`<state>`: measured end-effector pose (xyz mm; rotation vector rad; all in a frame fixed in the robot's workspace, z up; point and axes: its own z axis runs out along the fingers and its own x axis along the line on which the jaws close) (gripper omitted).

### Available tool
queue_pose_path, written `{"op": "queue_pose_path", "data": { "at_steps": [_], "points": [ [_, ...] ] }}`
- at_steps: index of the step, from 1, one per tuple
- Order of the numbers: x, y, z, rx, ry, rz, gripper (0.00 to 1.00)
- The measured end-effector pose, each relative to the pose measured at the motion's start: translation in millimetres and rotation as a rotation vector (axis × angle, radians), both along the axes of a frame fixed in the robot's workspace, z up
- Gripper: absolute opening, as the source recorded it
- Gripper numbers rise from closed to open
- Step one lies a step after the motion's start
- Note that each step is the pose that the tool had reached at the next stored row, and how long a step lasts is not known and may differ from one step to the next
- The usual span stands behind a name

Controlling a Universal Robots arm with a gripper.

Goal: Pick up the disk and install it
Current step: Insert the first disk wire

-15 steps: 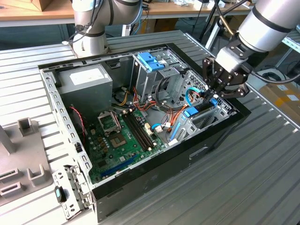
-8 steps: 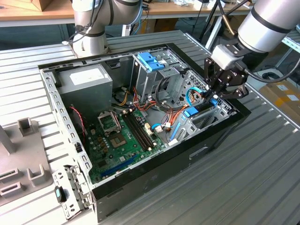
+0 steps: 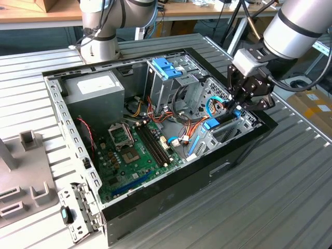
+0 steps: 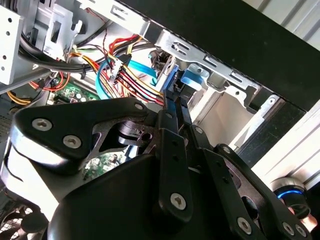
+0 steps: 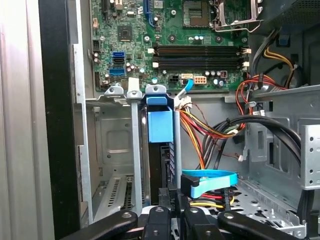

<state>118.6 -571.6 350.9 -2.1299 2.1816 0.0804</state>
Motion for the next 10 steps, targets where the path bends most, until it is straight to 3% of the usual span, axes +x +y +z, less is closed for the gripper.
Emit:
{"op": "queue_pose_path", "data": {
  "at_steps": [10],
  "points": [
    [-0.1,-1.6,-4.2,0.0,0.0,0.0,0.17]
  ]
}}
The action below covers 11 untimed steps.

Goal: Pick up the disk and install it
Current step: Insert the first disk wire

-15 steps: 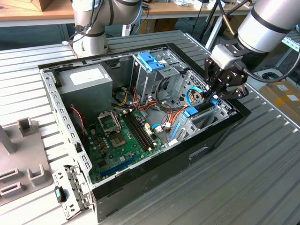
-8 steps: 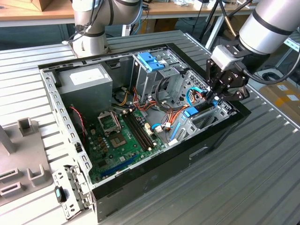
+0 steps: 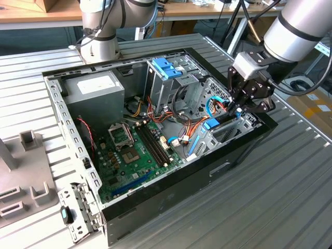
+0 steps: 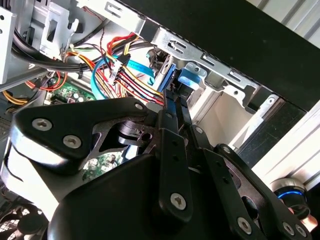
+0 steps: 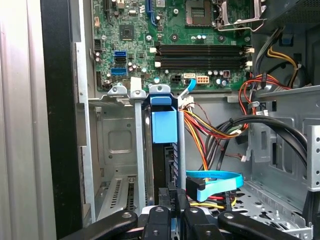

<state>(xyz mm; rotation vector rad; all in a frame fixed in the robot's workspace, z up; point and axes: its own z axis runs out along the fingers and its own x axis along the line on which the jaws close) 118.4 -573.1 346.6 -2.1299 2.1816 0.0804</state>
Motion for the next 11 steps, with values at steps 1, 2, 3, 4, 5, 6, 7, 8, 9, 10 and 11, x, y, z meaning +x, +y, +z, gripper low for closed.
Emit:
{"op": "queue_pose_path", "data": {
  "at_steps": [1,2,3,4,5,6,7,8,9,10,11],
  "points": [
    [-0.1,0.0,-0.3,-0.0001,0.0,0.0,0.17],
    [-0.1,0.0,-0.4,-0.0002,0.0,0.0,0.17],
    [-0.2,0.0,-0.7,-0.0001,0.0,0.0,0.17],
    [-0.2,0.0,-0.9,0.0,0.0,0.0,0.17],
    [-0.3,0.0,-1.1,0.0,0.0,0.0,0.17],
    [-0.3,0.0,-1.2,0.0,0.0,0.0,0.17],
    [-0.3,0.0,-1.3,0.0,0.0,0.0,0.17],
    [-0.3,0.0,-1.3,0.0001,0.0,0.0,0.17],
    [-0.3,0.1,-1.3,0.0002,0.0,0.0,0.17],
    [-0.3,0.1,-1.3,0.0003,0.0,0.0,0.17],
    [-0.3,0.1,-1.1,0.0004,0.0,0.0,0.17]
  ]
}}
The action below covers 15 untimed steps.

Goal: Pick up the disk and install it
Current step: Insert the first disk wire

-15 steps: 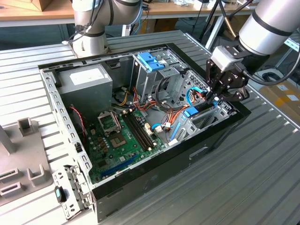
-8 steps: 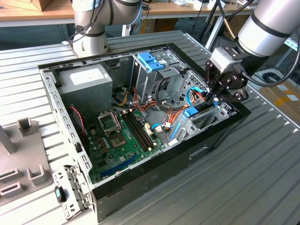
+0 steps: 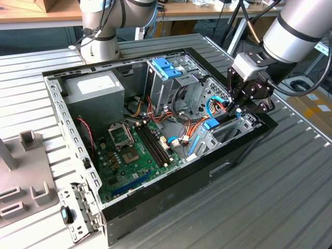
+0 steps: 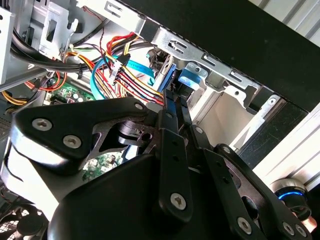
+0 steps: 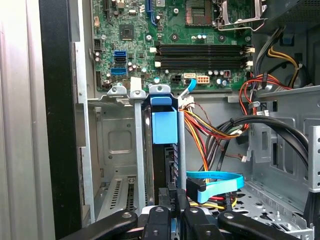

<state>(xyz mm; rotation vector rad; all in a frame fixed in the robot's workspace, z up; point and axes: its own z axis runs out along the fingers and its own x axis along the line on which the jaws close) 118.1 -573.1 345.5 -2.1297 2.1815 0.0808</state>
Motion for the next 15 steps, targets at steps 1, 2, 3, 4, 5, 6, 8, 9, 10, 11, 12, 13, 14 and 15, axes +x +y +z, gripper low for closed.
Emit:
{"op": "queue_pose_path", "data": {
  "at_steps": [1,2,3,4,5,6,8,9,10,11,12,13,14,15],
  "points": [
    [0.0,0.0,0.2,0.0,0.0,0.0,0.17],
    [0.0,0.0,0.6,-0.0002,0.0,0.0,0.17],
    [0.0,0.0,1.2,-0.0002,0.0,0.0,0.17],
    [0.0,0.0,1.4,-0.0001,0.0,0.0,0.17],
    [0.0,0.0,1.5,0.0,0.0,0.0,0.17],
    [0.0,0.1,1.7,-0.0002,0.0,0.0,0.17],
    [0.0,1.1,1.8,-0.0003,0.0,0.0,0.17],
    [0.0,1.5,1.8,-0.0003,0.0,0.0,0.17],
    [0.0,1.7,1.7,-0.0002,0.0,0.0,0.17],
    [0.0,1.9,1.7,-0.0003,0.0,0.0,0.17],
    [0.0,2.0,1.7,-0.0003,0.0,0.0,0.17],
    [0.0,2.0,1.5,-0.0001,0.0,0.0,0.17],
    [0.0,2.1,1.4,-0.0002,0.0,0.0,0.17],
    [0.0,2.2,1.3,-0.0001,0.0,0.0,0.17]
  ]
}}
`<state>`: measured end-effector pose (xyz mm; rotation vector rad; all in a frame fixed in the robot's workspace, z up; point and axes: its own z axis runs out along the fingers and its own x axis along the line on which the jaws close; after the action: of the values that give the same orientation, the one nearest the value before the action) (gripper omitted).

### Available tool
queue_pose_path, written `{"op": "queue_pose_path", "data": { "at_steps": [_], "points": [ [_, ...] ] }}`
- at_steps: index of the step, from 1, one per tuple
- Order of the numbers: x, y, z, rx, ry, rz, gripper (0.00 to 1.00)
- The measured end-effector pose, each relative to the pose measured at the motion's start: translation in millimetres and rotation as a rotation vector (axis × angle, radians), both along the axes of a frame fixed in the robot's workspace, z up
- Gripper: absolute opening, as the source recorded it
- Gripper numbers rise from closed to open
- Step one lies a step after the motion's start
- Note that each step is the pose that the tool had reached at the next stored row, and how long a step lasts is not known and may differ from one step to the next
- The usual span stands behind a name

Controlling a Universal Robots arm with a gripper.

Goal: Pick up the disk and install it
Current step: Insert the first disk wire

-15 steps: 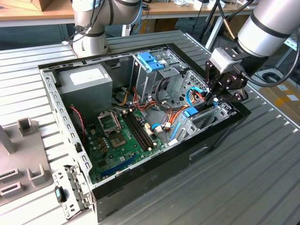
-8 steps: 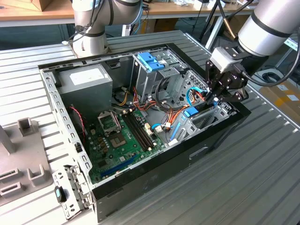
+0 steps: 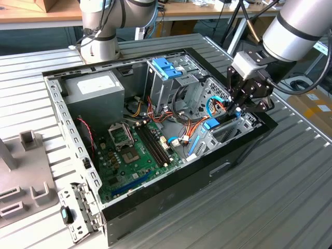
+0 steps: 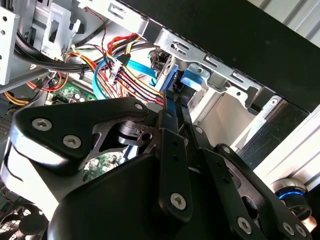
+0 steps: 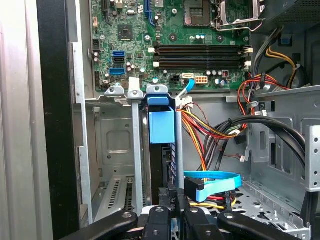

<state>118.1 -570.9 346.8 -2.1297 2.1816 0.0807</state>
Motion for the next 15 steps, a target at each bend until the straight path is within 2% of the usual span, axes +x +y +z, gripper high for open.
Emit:
{"op": "queue_pose_path", "data": {
  "at_steps": [15],
  "points": [
    [0.0,0.2,-3.8,0.0022,0.0,0.0,0.17]
  ]
}}
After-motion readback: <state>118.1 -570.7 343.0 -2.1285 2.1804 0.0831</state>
